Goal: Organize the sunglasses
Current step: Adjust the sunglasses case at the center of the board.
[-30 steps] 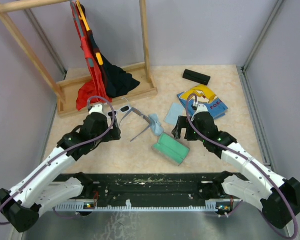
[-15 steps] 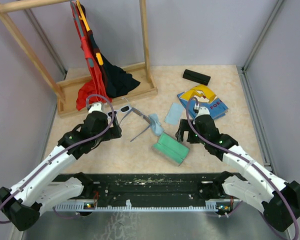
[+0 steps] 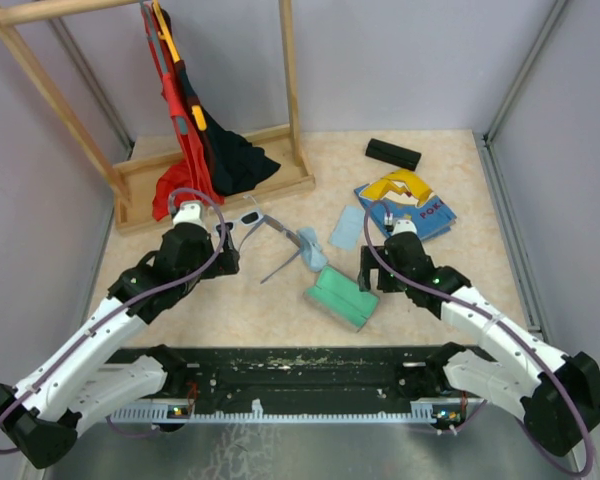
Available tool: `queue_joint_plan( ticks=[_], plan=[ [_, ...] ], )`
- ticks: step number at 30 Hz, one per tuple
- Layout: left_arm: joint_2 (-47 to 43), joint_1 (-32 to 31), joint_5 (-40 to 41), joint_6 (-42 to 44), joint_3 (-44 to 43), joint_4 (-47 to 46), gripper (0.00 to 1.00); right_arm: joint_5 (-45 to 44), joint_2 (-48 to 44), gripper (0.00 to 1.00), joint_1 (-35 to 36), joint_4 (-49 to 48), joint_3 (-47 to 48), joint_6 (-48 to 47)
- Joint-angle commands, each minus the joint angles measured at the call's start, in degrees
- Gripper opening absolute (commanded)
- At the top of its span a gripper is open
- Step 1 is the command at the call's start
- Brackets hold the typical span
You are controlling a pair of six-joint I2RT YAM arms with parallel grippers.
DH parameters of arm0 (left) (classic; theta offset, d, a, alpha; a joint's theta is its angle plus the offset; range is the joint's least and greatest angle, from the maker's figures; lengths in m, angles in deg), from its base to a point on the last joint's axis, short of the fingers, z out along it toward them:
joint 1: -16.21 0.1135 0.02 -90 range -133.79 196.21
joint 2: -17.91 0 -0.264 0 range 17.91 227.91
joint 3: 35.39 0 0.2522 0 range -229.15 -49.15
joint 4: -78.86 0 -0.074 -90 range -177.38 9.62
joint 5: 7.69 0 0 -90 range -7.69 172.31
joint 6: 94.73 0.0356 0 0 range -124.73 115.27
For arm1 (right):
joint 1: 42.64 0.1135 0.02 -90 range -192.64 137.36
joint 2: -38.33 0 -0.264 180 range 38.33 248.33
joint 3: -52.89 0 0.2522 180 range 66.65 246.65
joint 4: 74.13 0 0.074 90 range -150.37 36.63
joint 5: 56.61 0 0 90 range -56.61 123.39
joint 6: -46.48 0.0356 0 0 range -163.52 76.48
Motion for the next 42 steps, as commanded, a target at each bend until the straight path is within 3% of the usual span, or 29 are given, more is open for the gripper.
queue_joint_plan(
  ticks=[1,11,35,42],
  plan=[
    [-0.9,0.2,1.5,5.3,0.1,-2.6,1.0,-0.7,2.7,0.94,-0.3,0.9,2.0,-0.9],
    [-1.0,0.2,1.6,6.0,0.8,-2.9,1.0,2.9,4.3,0.93,2.9,0.6,2.2,-0.5],
    [-1.2,0.2,1.4,6.6,1.0,-3.3,1.0,5.8,7.0,0.92,23.8,-9.1,1.9,8.5],
    [-1.5,0.2,1.5,6.6,1.0,-3.3,1.0,-1.5,2.1,0.92,24.2,-6.4,2.7,7.7]
  ],
)
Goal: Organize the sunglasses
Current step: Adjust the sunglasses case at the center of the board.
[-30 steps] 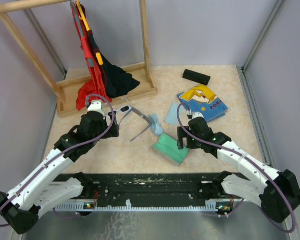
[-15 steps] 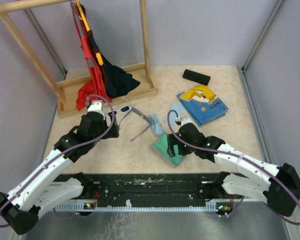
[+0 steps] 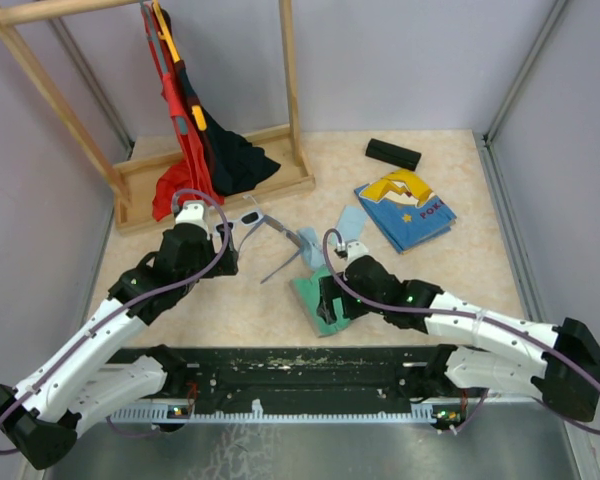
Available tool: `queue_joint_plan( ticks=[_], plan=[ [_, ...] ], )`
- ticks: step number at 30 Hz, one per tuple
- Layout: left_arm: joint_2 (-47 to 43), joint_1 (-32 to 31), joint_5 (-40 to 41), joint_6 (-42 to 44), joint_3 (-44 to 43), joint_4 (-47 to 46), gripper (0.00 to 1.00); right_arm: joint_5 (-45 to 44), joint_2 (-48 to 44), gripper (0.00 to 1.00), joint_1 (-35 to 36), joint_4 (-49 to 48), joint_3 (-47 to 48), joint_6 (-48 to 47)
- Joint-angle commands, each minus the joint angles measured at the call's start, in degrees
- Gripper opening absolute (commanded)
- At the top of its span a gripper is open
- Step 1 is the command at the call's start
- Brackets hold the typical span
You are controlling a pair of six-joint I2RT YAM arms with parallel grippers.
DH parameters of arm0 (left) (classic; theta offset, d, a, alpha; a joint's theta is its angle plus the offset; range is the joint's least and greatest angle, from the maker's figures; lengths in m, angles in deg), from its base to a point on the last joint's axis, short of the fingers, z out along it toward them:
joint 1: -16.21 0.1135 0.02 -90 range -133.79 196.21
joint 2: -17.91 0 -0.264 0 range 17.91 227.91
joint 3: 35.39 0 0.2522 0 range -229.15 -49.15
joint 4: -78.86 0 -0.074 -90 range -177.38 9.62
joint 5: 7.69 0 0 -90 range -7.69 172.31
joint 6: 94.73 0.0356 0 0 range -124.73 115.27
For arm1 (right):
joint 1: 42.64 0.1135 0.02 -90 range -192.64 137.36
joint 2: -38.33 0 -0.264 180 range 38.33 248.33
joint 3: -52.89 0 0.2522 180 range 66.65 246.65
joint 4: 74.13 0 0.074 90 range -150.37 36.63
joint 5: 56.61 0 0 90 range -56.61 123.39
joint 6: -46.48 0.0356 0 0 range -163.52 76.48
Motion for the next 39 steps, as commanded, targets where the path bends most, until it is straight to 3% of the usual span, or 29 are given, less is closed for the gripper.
queue_joint_plan(
  ticks=[1,9,15,28,34,39],
  plan=[
    [-1.0,0.2,0.7,0.7,0.4,-1.3,1.0,-7.6,-4.7,0.92,0.8,1.2,3.2,0.2],
    [-1.4,0.2,0.6,0.7,0.5,-1.3,1.0,-21.4,-4.2,0.92,-2.1,11.5,6.7,0.6],
    [-1.7,0.2,0.5,0.6,0.4,-1.3,1.0,-15.5,-2.3,0.9,-9.8,9.0,6.3,-2.9],
    [-1.6,0.2,-2.6,1.5,0.7,-2.5,1.0,-0.3,0.9,0.86,-10.2,3.3,1.5,-6.8],
    [-0.5,0.2,-7.8,-0.7,0.9,-3.3,0.99,-3.5,3.9,0.68,-10.2,1.1,2.0,-6.2],
    [2.2,0.1,-13.2,-4.6,1.6,-4.2,0.91,-4.7,9.1,0.58,-10.2,-2.5,3.9,-8.2]
  ],
)
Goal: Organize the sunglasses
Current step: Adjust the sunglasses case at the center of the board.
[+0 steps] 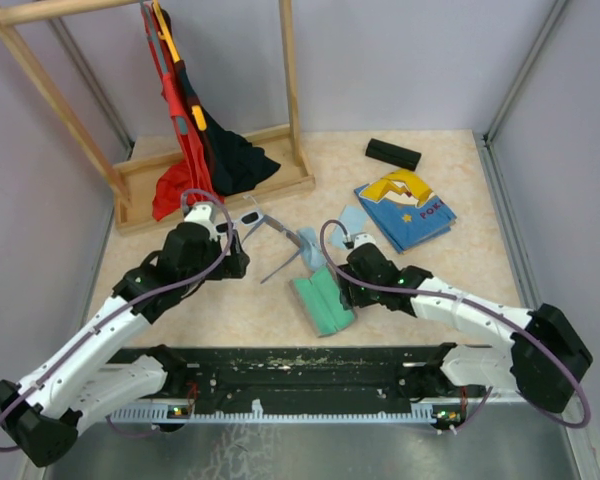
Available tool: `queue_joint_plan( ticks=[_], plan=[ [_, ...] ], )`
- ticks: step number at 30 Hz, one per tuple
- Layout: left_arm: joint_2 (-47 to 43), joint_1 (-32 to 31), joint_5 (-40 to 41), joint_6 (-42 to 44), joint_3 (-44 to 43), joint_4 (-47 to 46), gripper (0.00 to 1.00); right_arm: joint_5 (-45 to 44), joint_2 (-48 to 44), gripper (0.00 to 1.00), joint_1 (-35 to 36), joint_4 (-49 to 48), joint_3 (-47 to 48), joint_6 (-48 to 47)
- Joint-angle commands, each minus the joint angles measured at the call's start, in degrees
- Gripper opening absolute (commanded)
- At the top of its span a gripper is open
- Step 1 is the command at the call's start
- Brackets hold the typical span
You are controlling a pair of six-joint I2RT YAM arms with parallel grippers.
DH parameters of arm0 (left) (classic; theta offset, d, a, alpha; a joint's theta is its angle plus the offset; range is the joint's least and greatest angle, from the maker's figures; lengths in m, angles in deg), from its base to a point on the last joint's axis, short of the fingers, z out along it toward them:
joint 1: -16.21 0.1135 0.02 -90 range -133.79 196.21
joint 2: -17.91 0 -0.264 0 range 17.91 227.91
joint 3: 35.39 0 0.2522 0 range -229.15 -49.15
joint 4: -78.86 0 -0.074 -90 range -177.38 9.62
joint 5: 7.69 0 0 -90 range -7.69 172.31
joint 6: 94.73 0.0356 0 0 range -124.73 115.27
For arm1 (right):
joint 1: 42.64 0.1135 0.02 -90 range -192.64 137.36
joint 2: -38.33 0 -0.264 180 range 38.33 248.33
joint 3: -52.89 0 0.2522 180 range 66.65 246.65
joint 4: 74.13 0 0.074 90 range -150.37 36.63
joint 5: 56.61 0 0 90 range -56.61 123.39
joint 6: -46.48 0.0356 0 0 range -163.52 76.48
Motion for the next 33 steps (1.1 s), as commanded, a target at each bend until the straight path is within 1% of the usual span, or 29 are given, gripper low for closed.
queue_joint_plan(
  ticks=[1,4,9,11,12,16,21,24,27,29,33],
  plan=[
    [2.7,0.0,-6.5,-4.1,0.9,-2.1,0.89,-1.8,4.0,0.56,-0.2,-6.0,3.5,-2.1],
    [3.2,-0.2,-7.2,-5.6,1.8,-2.7,0.87,-3.3,6.7,0.5,-0.2,-6.3,4.7,-2.6],
    [3.3,-1.0,-8.9,-7.1,3.0,-4.5,0.84,-4.2,7.1,0.32,-0.2,-6.0,4.2,0.0],
    [3.7,-1.4,-9.4,-7.7,3.4,-5.2,0.84,-3.0,6.1,0.23,-0.2,-6.6,2.9,2.1],
    [3.9,-1.8,-9.5,-8.1,3.6,-5.6,0.83,-2.4,5.5,0.2,-0.2,-7.1,1.9,3.5],
    [5.7,-4.4,-9.5,-9.2,4.0,-7.5,0.83,-1.7,3.0,0.13,0.5,-8.8,-1.8,10.6],
    [8.8,-9.5,-7.0,-10.7,3.6,-9.4,0.83,-6.5,-3.0,0.07,3.7,-10.9,-7.1,24.0],
    [10.9,-12.7,-5.1,-11.8,3.3,-10.7,0.85,-8.3,-7.4,0.04,5.4,-15.9,-12.0,33.5],
    [12.0,-16.2,-2.9,-13.0,3.1,-12.6,0.87,-13.1,-11.2,0.02,7.7,-16.6,-14.9,42.9],
    [12.7,-18.8,-0.4,-13.5,3.0,-13.9,0.88,-15.8,-13.1,0.01,8.4,-15.7,-16.0,49.3],
    [16.2,-25.2,7.6,-14.6,0.7,-14.2,0.92,-18.6,-15.3,0.0,8.6,-14.1,-18.3,62.9]
  ],
)
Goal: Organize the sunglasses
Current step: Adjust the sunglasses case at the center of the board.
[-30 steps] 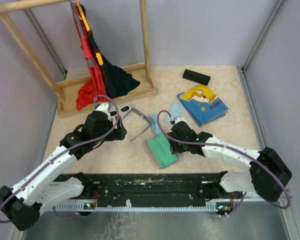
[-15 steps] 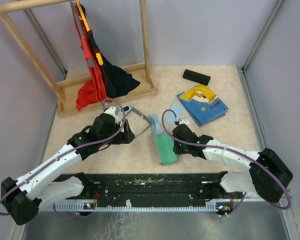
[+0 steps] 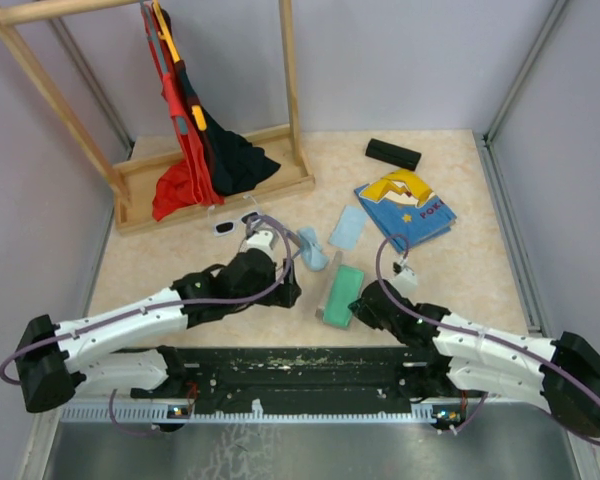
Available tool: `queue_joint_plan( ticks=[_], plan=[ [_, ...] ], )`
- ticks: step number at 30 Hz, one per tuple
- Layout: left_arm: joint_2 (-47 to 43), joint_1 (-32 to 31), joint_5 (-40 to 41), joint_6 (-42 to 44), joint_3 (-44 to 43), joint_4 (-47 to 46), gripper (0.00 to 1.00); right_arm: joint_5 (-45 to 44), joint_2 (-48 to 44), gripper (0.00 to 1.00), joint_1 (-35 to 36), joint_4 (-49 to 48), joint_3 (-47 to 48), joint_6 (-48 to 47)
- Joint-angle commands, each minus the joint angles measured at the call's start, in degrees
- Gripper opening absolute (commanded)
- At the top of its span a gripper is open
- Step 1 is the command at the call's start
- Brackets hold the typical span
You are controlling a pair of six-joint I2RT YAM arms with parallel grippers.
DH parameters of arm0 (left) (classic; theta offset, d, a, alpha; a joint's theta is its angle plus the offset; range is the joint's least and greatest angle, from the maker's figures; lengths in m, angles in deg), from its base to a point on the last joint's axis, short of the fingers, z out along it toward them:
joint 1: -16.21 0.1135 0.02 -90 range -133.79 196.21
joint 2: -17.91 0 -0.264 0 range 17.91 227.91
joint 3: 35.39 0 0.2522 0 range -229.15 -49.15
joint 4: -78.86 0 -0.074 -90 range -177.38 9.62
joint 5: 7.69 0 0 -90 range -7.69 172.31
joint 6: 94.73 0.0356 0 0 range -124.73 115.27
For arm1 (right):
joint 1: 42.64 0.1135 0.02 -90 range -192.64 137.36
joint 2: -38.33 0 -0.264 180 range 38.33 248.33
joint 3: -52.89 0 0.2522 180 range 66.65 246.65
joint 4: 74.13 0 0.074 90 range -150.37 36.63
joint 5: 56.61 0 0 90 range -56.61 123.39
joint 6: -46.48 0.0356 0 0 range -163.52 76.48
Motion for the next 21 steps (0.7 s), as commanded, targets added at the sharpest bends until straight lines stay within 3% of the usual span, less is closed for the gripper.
queue_joint_plan(
  ticks=[1,9,21],
  plan=[
    [3.9,-6.5,10.8,-2.0,-3.4,-2.8,0.93,-6.8,-2.8,0.0,0.7,-2.8,-0.8,20.3],
    [10.8,-12.5,17.7,0.1,-5.1,-8.1,0.95,-8.7,-2.1,0.0,2.2,2.2,0.9,32.4],
    [16.4,-16.0,18.3,4.8,-5.0,-16.7,0.86,-7.9,0.6,0.0,2.2,2.0,1.4,34.6]
  ],
)
